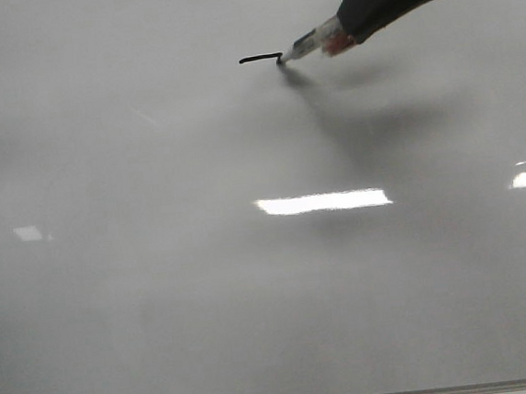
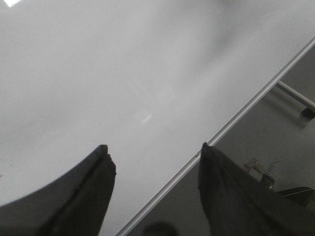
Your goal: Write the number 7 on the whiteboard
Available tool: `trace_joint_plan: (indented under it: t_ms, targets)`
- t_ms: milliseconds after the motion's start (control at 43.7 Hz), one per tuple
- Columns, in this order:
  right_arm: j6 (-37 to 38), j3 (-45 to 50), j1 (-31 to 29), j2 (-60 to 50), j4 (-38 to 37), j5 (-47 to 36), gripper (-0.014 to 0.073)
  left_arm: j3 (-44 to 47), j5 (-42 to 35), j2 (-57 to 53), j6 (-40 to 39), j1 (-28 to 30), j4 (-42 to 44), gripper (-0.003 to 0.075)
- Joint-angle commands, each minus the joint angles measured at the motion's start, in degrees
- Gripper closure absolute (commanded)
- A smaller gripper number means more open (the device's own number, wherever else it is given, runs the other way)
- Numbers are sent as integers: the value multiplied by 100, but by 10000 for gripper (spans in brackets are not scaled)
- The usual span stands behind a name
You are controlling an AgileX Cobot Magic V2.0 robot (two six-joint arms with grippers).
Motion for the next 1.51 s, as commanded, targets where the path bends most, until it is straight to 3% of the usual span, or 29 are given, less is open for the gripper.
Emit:
trace_joint_plan:
  t_ms: [0,274,389,549,755,1121,1486]
  targets:
    - [-155,32,93,91,-118,-36,652,-134,-383,-38,-80,11,-145,335]
    - [-174,170,384,-172,-120,100,652,-134,-383,-38,-52,11,-145,335]
    - [-739,170,643,-573,-120,769,652,-134,-351,-26,689,11,-613,335]
    - [-1817,170,1097,-1135,-115,1764,652,-291,293,301,2039,-122,-1711,332]
    - [-2198,170,1327,-1724,-70,2330,652,-432,258,889,2738,-844,-1818,330]
    - [-2383,170,1327,-1959,255,2675,652,-1012,-455,2145,2881,-2216,-1845,331]
    - [-2383,170,1320,-1959,284,2654,652,-1184,-561,2648,2881,-2389,-1795,332]
